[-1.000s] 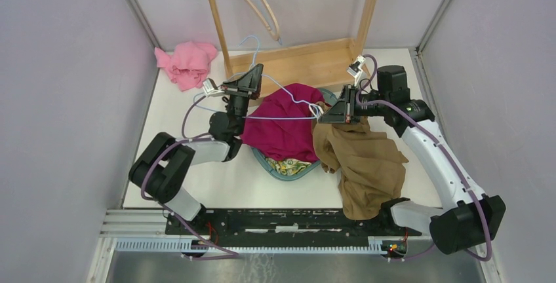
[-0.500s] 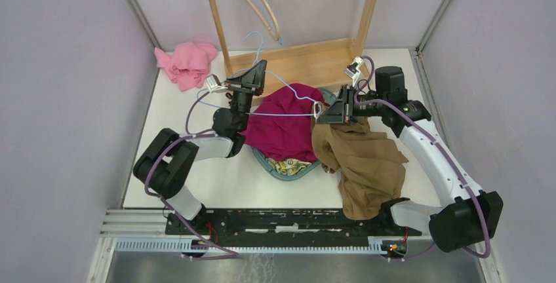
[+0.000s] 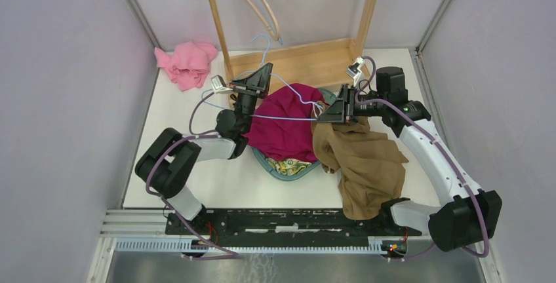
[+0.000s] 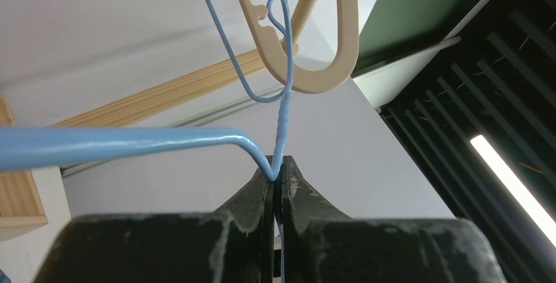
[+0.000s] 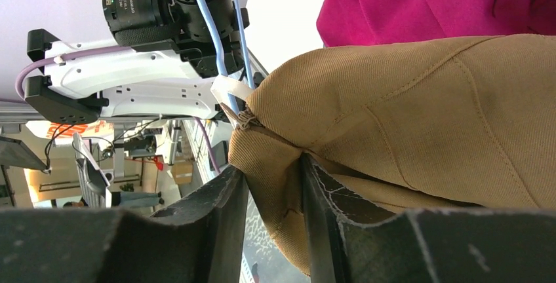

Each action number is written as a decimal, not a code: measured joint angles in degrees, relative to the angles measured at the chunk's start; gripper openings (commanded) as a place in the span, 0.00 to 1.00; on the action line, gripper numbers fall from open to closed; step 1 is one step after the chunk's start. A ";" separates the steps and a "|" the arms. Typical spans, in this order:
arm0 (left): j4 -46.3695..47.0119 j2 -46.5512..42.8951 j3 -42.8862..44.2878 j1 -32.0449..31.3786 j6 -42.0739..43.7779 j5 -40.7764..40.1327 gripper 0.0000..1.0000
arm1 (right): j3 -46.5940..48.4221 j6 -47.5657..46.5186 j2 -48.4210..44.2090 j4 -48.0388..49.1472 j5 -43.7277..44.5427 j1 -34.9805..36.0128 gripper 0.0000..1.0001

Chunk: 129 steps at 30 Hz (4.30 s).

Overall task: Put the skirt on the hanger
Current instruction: Hang the skirt on the hanger.

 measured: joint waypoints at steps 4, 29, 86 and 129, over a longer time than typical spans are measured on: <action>0.00 0.00 0.00 -0.55 0.00 0.00 0.08 | 0.00 -0.28 0.00 -0.31 0.04 -0.42 0.48; 0.00 5.09 3.10 -4.20 0.00 -2.69 0.08 | 5.11 -9.46 -7.56 -14.12 9.84 -4.22 0.24; 0.00 12.20 12.87 -11.15 -0.20 -1.88 0.09 | 3.28 -13.46 -15.98 -20.90 20.09 -5.75 0.24; 0.07 18.75 17.53 -14.78 -0.20 4.52 0.11 | 5.25 -14.08 -10.99 -21.31 19.98 -5.77 0.47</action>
